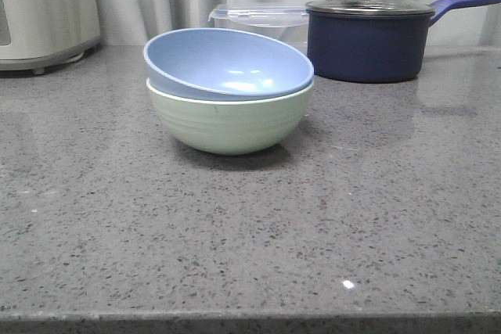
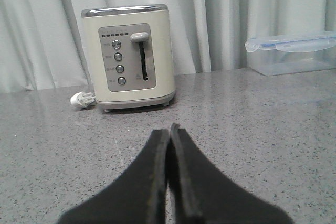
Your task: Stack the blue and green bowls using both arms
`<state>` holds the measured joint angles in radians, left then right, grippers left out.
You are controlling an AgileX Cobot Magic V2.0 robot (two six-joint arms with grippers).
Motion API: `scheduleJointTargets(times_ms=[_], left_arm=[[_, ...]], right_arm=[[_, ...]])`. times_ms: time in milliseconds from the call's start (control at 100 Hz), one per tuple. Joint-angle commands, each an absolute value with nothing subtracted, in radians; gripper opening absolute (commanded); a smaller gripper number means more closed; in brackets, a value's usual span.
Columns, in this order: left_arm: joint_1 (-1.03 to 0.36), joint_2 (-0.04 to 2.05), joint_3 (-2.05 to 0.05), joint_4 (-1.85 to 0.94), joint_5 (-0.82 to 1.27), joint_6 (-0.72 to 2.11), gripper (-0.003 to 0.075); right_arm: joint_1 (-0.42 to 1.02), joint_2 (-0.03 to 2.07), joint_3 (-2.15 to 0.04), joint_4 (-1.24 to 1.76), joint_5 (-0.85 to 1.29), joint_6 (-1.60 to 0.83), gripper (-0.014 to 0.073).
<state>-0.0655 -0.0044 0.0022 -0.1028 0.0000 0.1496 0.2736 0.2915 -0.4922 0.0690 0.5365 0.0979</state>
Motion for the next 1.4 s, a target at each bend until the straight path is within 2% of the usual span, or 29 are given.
scheduleJointTargets(times_ms=[0,380,760,1000,1390], left_arm=[[-0.064,-0.039,0.043,-0.108,-0.076,0.144,-0.0020],[-0.064,-0.039,0.043,-0.108,-0.076,0.144,-0.0020],[-0.064,-0.039,0.043,-0.108,-0.076,0.144,-0.0020],[-0.064,-0.039,0.043,-0.108,-0.076,0.144,-0.0020],[-0.064,-0.039,0.043,-0.108,-0.076,0.144,-0.0020]], right_arm=[[0.266,0.299,-0.518,0.064,0.459,0.087,-0.0008],[0.255,0.297,-0.457,0.064,0.423,0.087,-0.0008],[0.074,0.273,-0.280,0.064,0.239,0.087,-0.0008],[0.049,0.208,-0.109,0.044,0.000,0.087,-0.0008],[0.049,-0.015,0.027,0.013,0.011,0.087,-0.0008]])
